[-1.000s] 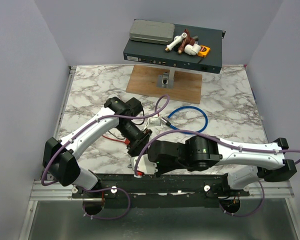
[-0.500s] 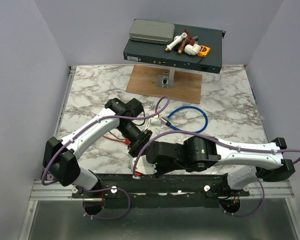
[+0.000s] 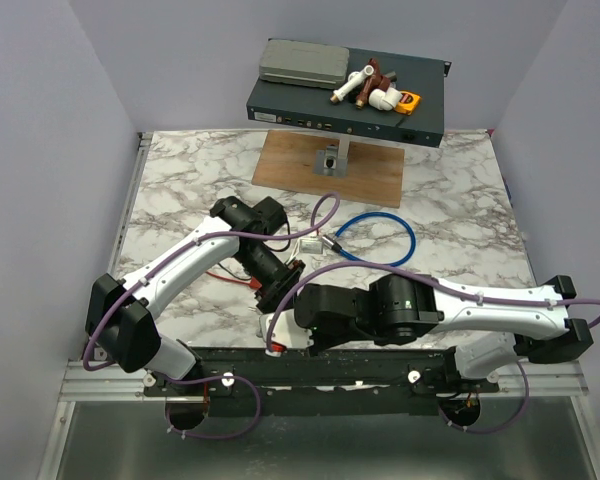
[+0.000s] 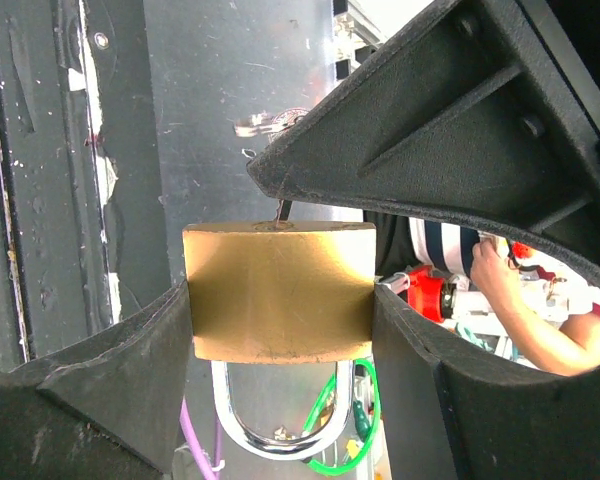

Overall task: Unlock with the key
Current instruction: Unlock the lock.

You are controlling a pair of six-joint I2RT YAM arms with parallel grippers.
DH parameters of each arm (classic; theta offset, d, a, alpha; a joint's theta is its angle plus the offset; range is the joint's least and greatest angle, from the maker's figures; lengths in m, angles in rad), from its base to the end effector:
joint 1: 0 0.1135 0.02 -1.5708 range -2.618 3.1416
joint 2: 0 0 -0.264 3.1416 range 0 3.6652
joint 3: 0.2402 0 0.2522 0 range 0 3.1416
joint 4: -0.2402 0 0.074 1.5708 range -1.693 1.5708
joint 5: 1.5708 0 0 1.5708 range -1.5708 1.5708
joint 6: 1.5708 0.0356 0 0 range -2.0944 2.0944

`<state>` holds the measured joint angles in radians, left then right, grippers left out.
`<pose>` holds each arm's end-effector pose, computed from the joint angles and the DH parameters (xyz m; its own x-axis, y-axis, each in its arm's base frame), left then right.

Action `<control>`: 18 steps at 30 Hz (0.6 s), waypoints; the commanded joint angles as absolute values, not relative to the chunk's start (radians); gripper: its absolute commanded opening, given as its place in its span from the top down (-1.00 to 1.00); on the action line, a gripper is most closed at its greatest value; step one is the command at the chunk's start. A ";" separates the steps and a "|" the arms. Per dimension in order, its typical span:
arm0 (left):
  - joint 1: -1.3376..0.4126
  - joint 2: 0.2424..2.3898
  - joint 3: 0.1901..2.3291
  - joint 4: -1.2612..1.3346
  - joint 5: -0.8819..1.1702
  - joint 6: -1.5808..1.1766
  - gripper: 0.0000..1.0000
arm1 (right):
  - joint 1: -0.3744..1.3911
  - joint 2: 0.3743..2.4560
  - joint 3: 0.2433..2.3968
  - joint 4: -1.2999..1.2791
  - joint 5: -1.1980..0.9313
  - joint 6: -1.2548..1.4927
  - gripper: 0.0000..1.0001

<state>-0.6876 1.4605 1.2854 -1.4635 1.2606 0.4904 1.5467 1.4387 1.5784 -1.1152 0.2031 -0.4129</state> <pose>0.1615 -0.1765 0.3076 -0.6124 0.6890 -0.3877 0.4900 -0.0540 -0.8700 0.0139 0.2802 0.3786 0.3735 -0.8130 -0.4466 -0.9024 -0.2069 -0.3780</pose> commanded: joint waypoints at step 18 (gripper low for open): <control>-0.666 1.420 1.363 -1.592 1.488 0.739 1.00 | 1.580 1.372 1.511 -0.784 0.253 -0.388 0.99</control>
